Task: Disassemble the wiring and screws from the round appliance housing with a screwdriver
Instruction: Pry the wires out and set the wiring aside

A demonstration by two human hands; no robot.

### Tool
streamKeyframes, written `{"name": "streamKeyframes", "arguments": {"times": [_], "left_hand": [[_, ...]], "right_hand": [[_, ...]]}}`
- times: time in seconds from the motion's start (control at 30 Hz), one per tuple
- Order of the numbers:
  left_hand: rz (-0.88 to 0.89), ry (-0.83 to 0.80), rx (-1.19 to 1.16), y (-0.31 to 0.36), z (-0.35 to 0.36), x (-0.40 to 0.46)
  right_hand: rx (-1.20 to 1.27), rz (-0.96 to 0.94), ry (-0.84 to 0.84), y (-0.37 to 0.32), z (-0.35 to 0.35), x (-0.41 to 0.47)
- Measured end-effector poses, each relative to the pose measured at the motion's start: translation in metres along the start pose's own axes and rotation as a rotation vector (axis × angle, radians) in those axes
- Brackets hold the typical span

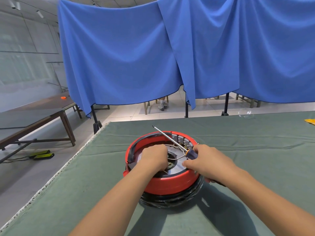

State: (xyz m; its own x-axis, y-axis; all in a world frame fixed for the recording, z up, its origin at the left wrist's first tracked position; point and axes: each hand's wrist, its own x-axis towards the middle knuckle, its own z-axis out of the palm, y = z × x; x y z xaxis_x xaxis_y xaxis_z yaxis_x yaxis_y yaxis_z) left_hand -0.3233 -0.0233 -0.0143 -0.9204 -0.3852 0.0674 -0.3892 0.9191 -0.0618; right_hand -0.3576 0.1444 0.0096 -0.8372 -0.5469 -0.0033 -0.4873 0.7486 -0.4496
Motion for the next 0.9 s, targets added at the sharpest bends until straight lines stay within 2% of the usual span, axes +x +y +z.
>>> {"name": "streamKeyframes", "arguments": {"times": [0.17, 0.4, 0.5, 0.63, 0.73, 0.83, 0.9], "left_hand": [[0.041, 0.001, -0.04, 0.002, 0.0, -0.001], [-0.096, 0.229, -0.335, -0.007, -0.013, -0.007], [-0.15, 0.288, -0.495, -0.015, -0.021, -0.012], [-0.185, 0.416, -0.717, -0.035, -0.029, -0.01], [-0.221, 0.438, -0.694, -0.049, -0.029, -0.004], [-0.268, 0.451, -0.613, -0.056, -0.019, 0.002], [-0.304, 0.424, -0.653, -0.061, -0.013, 0.009]], "right_hand": [[0.012, -0.017, -0.015, 0.001, 0.002, -0.001], [-0.066, -0.024, -0.041, -0.002, -0.005, -0.008], [-0.041, -0.007, -0.12, 0.001, -0.014, -0.012], [0.126, 0.002, -0.266, 0.012, -0.03, -0.017], [0.13, -0.041, -0.14, 0.012, -0.035, -0.014], [0.001, -0.086, 0.154, 0.002, -0.035, -0.002], [-0.113, -0.095, 0.309, -0.008, -0.03, 0.007]]}}
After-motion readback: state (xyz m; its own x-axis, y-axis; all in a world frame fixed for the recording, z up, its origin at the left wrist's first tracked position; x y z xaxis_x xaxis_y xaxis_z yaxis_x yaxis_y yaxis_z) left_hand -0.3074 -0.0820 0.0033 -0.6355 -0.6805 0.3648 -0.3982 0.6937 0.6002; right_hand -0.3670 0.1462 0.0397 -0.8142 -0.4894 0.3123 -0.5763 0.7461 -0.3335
